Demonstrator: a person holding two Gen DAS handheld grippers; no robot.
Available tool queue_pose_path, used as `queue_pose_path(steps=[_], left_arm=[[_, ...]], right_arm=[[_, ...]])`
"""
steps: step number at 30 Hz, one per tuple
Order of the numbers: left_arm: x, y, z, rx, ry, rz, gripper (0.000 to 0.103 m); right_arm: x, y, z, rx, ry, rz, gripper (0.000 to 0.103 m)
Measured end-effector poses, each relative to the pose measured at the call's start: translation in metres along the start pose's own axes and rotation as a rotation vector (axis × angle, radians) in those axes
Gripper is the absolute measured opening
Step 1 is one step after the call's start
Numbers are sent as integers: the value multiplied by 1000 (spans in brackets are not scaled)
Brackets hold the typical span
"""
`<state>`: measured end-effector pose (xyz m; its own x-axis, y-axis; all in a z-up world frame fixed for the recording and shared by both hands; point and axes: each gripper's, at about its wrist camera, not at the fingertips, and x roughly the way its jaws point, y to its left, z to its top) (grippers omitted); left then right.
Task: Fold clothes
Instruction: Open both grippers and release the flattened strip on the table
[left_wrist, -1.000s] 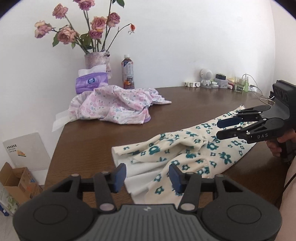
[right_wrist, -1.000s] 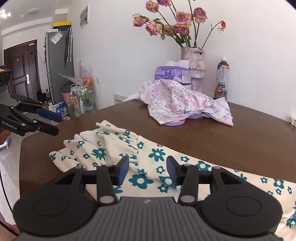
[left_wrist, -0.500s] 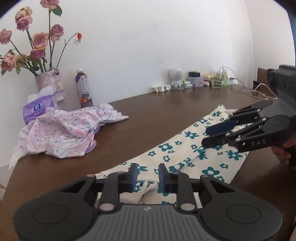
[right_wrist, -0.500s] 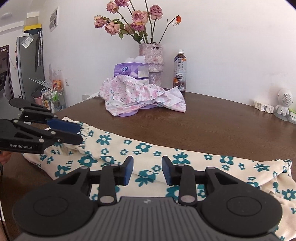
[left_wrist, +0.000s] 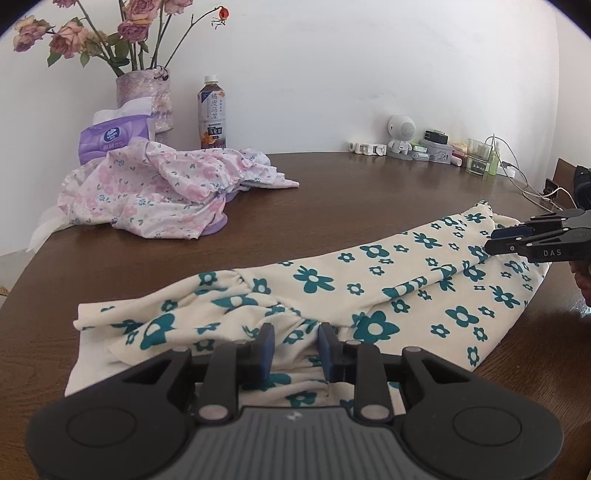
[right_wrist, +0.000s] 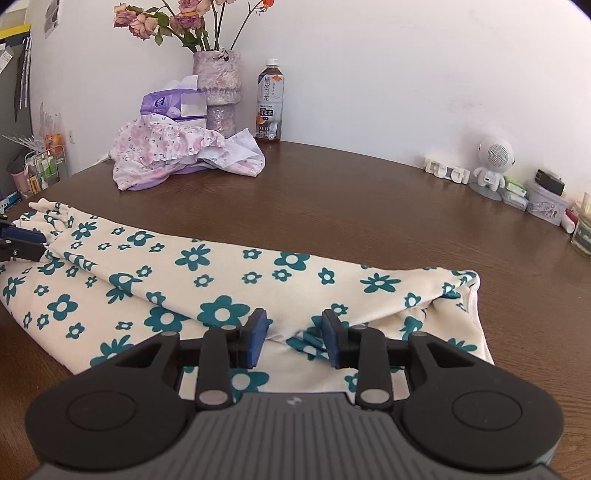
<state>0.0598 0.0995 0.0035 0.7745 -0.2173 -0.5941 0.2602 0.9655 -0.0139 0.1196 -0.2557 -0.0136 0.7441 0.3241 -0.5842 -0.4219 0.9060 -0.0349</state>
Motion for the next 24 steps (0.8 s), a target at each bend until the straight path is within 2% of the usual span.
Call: queue_pose_path(steps=[4, 6, 7, 8, 9, 10, 11, 12, 13, 14, 15, 20, 24], left_arm=[[0, 0, 0, -16, -2, 2, 26], [-4, 1, 0, -42, -10, -5, 27], [-9, 2, 0, -68, -33, -13, 35], [-15, 4, 0, -93, -56, -20, 49], [-21, 6, 0, -119, -79, -28, 56], [-27, 5, 0, -126, -103, -17, 65], [-33, 4, 0, -133, -126, -7, 71], [-38, 3, -1, -131, -146, 5, 73], [-42, 1, -2, -137, -169, 9, 79], [-47, 0, -3, -143, -192, 13, 85], [-49, -2, -4, -157, -205, 4, 89], [-52, -8, -11, -233, -221, -44, 92], [-51, -17, -17, -265, -202, -20, 93]], right_arm=[[-2, -1, -1, 14, -8, 15, 35], [-8, -2, 0, 33, -27, 26, 41], [-13, -3, 0, 50, -43, 36, 43], [-21, -4, 1, 81, -65, 54, 50], [-30, -5, 1, 111, -87, 72, 60], [-37, -5, 1, 136, -103, 92, 66], [-44, -4, 0, 155, -118, 110, 78], [-51, -2, -1, 174, -132, 127, 84], [-56, 1, -2, 183, -140, 142, 85], [-61, 5, -3, 189, -145, 153, 91], [-64, 9, -5, 197, -149, 159, 103], [-72, 41, -10, 183, -174, 107, 103], [-71, 59, -14, 190, -191, 116, 103]])
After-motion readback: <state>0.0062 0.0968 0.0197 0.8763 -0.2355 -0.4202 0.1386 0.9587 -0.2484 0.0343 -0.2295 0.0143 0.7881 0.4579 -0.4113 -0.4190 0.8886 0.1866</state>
